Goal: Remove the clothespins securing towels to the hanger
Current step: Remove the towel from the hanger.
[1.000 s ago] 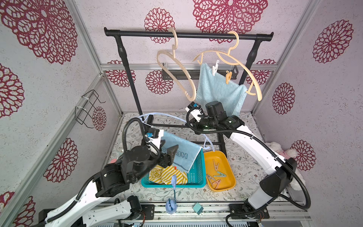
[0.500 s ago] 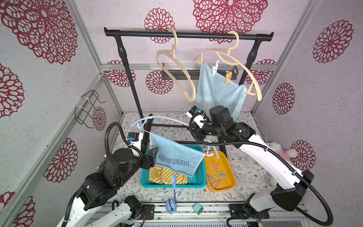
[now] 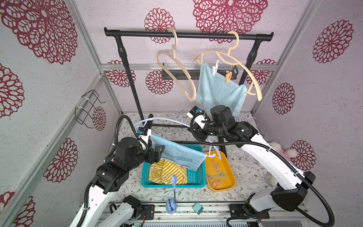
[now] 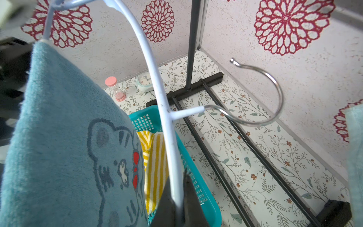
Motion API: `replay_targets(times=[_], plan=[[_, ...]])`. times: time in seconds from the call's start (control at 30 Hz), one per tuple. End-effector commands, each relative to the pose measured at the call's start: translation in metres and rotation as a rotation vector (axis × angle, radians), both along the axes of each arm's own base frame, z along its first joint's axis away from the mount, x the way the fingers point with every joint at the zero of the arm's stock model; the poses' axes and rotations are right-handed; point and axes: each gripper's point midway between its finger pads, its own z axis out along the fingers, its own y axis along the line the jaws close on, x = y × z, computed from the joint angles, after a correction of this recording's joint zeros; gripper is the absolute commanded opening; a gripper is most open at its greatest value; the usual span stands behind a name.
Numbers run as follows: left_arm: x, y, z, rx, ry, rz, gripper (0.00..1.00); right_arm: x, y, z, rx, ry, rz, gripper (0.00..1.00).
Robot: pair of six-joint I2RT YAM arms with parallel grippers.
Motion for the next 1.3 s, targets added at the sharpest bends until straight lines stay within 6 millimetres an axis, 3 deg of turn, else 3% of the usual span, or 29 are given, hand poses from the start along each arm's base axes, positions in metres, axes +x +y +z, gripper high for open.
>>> replay_targets(times=[0.0, 0.1, 0.23, 0.27, 0.47, 0.7, 0.93, 1.1, 1.27], plan=[[0.001, -0.017, 0.022, -0.064, -0.101, -0.127, 0.77, -0.017, -0.001, 0.046, 0.091, -0.072, 0.063, 0.0], [0.001, -0.025, 0.033, -0.115, -0.135, -0.18, 0.55, -0.013, -0.002, 0.044, 0.077, -0.072, 0.051, 0.0], [0.0, -0.032, 0.037, -0.135, -0.136, -0.227, 0.08, -0.009, -0.002, 0.042, 0.074, -0.065, 0.045, 0.0], [-0.001, -0.033, 0.037, -0.137, -0.135, -0.233, 0.0, -0.007, -0.003, 0.041, 0.073, -0.064, 0.04, 0.0], [-0.016, -0.034, 0.048, -0.168, -0.124, -0.262, 0.0, 0.021, -0.011, 0.024, -0.006, -0.065, -0.076, 0.0], [-0.049, -0.034, 0.093, -0.223, -0.127, -0.327, 0.0, 0.059, -0.021, -0.008, -0.103, -0.057, -0.235, 0.0], [-0.055, 0.009, 0.135, -0.175, -0.246, -0.095, 0.0, 0.082, -0.041, -0.019, -0.12, -0.051, -0.362, 0.0], [-0.044, 0.047, 0.151, -0.14, -0.301, 0.138, 0.0, 0.087, -0.054, -0.023, -0.132, -0.051, -0.416, 0.0], [-0.03, 0.061, 0.161, -0.122, -0.32, 0.241, 0.0, 0.085, -0.067, -0.02, -0.109, -0.046, -0.438, 0.0]])
